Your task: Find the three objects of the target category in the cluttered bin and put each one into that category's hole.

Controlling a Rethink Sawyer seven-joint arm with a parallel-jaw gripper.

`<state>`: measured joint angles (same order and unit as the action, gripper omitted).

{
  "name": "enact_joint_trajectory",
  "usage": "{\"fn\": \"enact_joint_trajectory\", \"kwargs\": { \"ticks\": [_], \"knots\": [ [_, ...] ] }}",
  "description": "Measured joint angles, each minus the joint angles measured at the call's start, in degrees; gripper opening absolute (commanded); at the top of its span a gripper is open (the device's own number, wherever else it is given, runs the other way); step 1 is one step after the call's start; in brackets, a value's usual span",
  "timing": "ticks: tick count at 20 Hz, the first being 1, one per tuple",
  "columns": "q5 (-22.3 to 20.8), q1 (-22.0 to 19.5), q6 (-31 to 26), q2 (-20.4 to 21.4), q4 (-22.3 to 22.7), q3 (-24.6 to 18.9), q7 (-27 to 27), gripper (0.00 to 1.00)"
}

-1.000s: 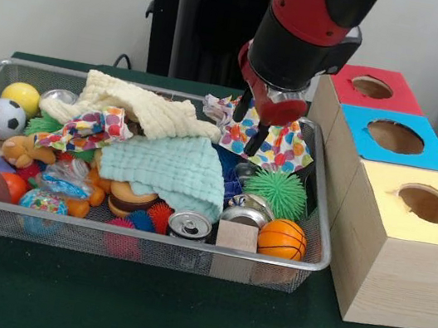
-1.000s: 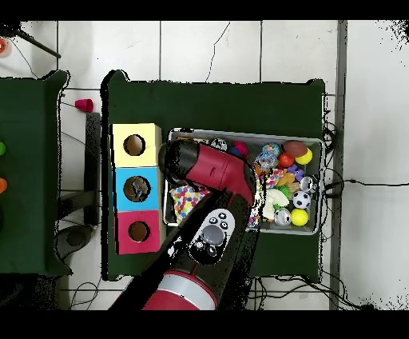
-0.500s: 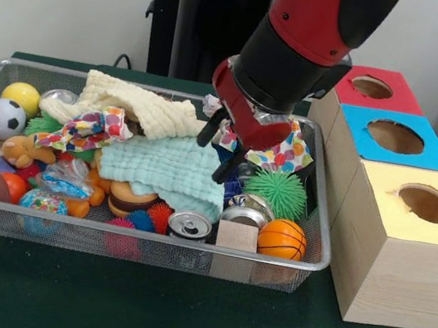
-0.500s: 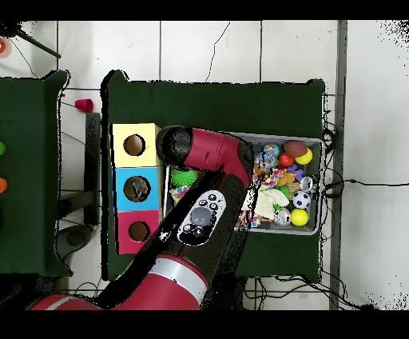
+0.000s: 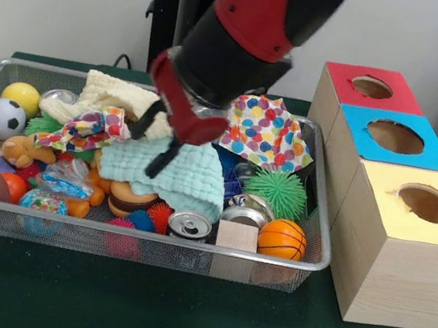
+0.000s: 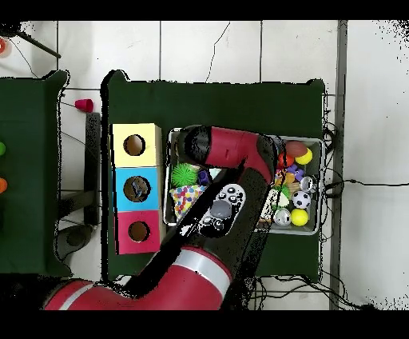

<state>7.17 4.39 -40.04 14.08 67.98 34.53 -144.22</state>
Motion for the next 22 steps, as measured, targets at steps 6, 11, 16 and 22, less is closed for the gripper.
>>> {"fn": "enact_joint_trajectory", "kwargs": {
  "ticks": [6, 11, 16, 22],
  "knots": [
    [-3.38, -8.27, 10.29, -0.98, 0.01, -2.40, 0.00, 1.00],
    [-5.08, -12.81, 17.82, -2.45, 0.04, -4.95, 0.00, 1.00],
    [-5.69, -15.06, 21.12, -2.41, 0.85, -7.81, 0.00, 1.00],
    [-5.55, -15.35, 21.13, -1.52, 1.79, -9.13, -0.01, 1.00]
  ]
}}
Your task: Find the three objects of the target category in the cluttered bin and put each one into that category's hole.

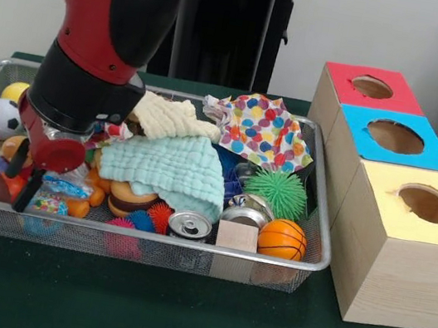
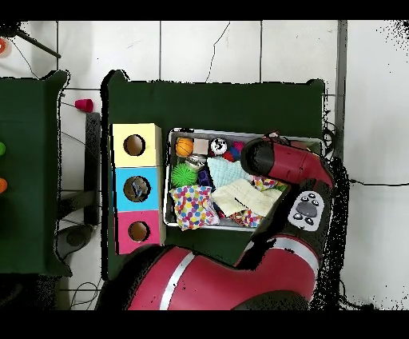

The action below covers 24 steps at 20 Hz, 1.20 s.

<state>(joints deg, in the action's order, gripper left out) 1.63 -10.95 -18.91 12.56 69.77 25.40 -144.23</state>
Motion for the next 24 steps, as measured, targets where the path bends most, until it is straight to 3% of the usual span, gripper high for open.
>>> {"fn": "enact_joint_trajectory", "kwargs": {
  "ticks": [13, 24],
  "knots": [
    [0.25, 1.60, -0.50, 0.21, 0.37, -0.02, 0.00, 1.00],
    [1.86, 5.18, -7.09, 0.49, 1.61, 0.50, 0.01, 1.00]
  ]
}}
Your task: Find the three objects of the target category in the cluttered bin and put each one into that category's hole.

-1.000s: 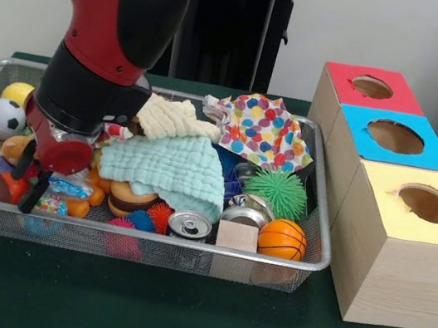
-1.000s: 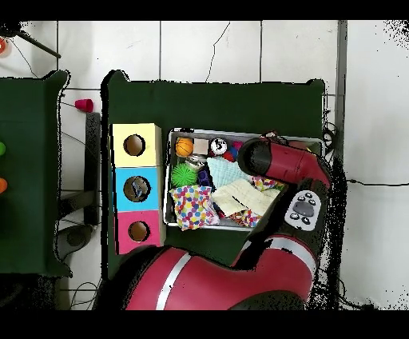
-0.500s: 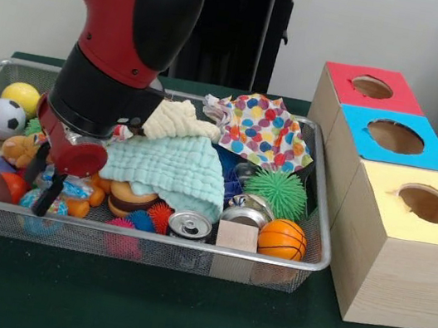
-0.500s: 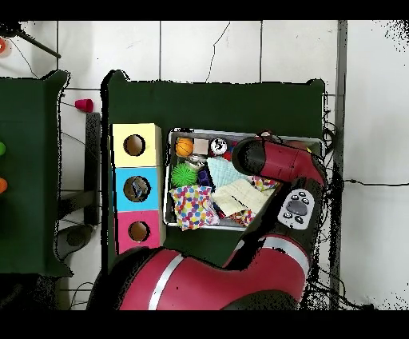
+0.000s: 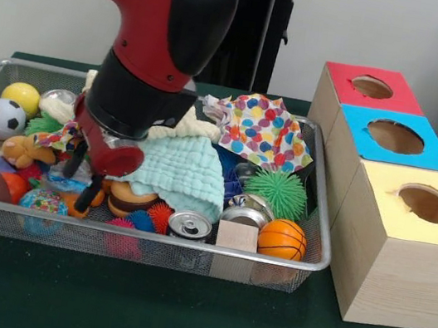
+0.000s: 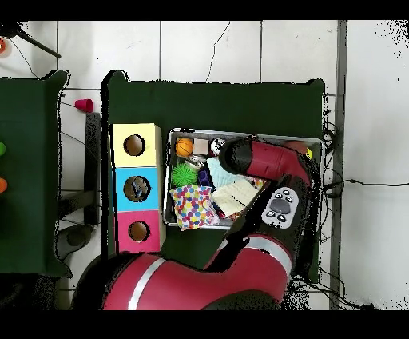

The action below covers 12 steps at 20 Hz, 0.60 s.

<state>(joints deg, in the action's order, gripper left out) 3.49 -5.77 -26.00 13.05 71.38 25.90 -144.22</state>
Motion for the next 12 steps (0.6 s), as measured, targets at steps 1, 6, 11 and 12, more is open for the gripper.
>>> {"fn": "enact_joint_trajectory", "kwargs": {
  "ticks": [1, 6, 11, 12],
  "knots": [
    [0.15, 0.73, -1.28, 0.05, 0.71, -0.01, 0.00, 1.00],
    [0.56, 1.76, -1.96, 0.04, 1.59, 0.00, 0.00, 1.00],
    [0.89, 2.23, -1.94, -1.01, 1.05, 0.32, 0.00, 1.00],
    [0.89, 2.26, -1.94, -1.19, 0.92, 0.38, 0.00, 1.00]
  ]
}}
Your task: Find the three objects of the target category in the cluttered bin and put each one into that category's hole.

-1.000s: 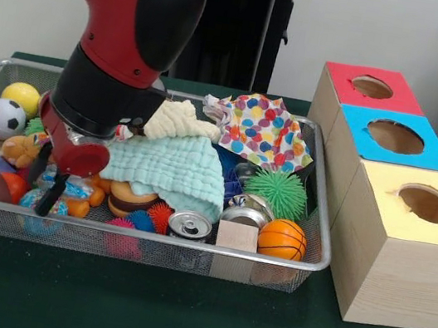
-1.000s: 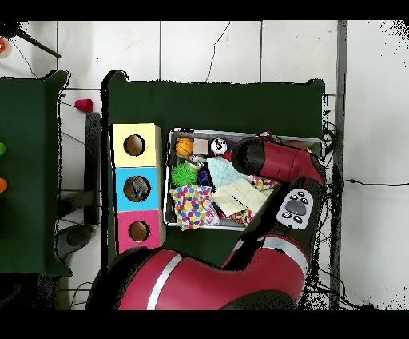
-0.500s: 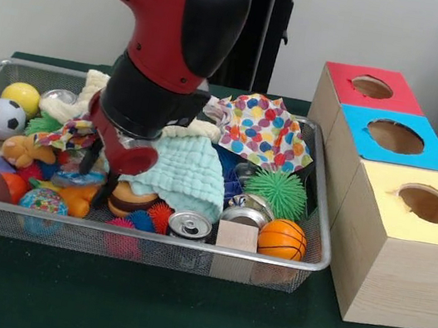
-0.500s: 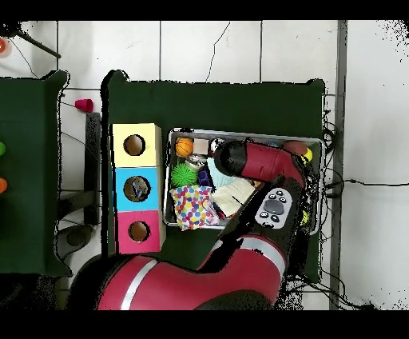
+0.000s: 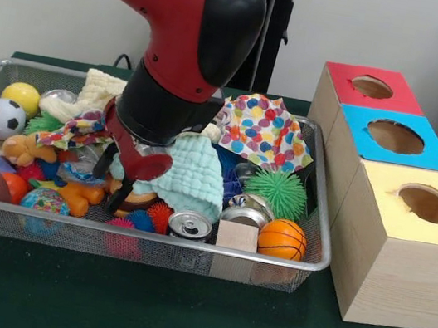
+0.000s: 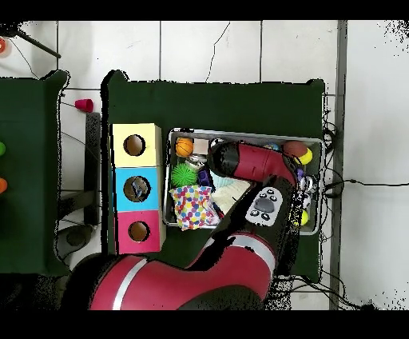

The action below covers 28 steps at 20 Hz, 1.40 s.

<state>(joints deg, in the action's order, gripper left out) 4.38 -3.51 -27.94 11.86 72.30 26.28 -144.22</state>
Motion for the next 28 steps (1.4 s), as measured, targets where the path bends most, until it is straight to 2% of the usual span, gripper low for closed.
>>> {"fn": "enact_joint_trajectory", "kwargs": {
  "ticks": [8, 14, 18, 23, 28],
  "knots": [
    [-0.02, 0.21, -0.02, -3.82, -0.80, 1.12, 0.00, 1.00],
    [-0.01, 0.67, -0.41, -5.01, -0.81, 2.06, 0.00, 1.00],
    [-0.01, 1.21, -3.17, -4.95, -0.81, 3.11, 0.00, 1.00],
    [-0.01, 1.31, -9.42, -3.69, -1.09, 3.95, 0.00, 1.00],
    [-0.02, 1.33, -12.02, -2.30, -1.26, 4.79, 0.00, 1.00]
  ]
}}
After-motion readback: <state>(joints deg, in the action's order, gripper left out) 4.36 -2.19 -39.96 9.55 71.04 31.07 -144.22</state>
